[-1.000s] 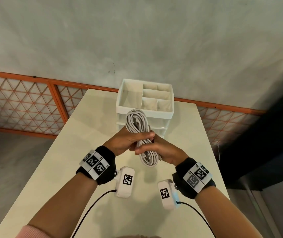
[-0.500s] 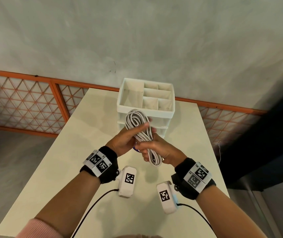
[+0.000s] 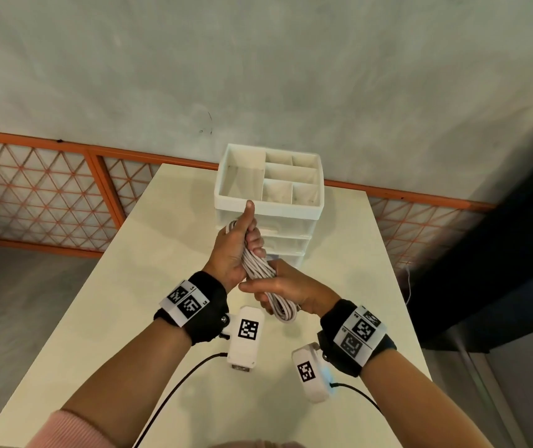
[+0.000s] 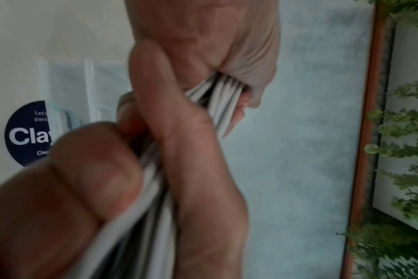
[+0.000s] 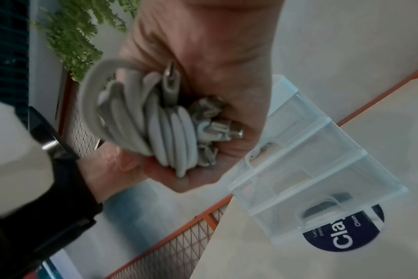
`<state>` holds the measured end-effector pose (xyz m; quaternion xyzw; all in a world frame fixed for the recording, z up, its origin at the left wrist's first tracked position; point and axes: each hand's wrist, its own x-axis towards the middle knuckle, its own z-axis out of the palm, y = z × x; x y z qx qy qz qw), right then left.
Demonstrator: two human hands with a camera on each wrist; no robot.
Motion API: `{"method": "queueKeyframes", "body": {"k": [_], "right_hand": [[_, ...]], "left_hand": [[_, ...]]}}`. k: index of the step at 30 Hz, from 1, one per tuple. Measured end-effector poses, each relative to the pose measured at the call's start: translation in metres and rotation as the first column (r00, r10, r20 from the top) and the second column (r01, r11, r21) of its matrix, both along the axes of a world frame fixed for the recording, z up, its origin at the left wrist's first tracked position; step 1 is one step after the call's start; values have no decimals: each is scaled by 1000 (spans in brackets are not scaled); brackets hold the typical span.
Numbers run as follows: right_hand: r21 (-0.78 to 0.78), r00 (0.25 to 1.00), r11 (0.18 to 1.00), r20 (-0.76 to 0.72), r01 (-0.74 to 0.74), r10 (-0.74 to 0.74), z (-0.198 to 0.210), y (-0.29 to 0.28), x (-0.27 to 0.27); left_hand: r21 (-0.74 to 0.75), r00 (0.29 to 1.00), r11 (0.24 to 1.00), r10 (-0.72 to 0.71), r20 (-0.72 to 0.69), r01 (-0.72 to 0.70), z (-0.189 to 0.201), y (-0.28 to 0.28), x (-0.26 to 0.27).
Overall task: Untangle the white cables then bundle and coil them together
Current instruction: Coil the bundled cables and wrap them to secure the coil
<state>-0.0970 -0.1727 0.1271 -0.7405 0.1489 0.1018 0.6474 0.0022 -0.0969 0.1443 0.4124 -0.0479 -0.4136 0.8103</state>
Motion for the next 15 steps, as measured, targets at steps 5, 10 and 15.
{"method": "queueKeyframes", "body": {"k": [5,10,15], "right_hand": [[41,1000,999,-1,-12,12,-5,-4,-5],[115,1000,993,7,-25,24,-4,-7,-9],[-17,1000,1000,3,16,-16,-8,-2,-9]], "left_hand": [[-46,993,994,-105,-59,103,-6,9,2],[-58,985,990,-137,-106,131,-3,11,4],[-2,984,998,-56,-171,57,-9,3,4]]}}
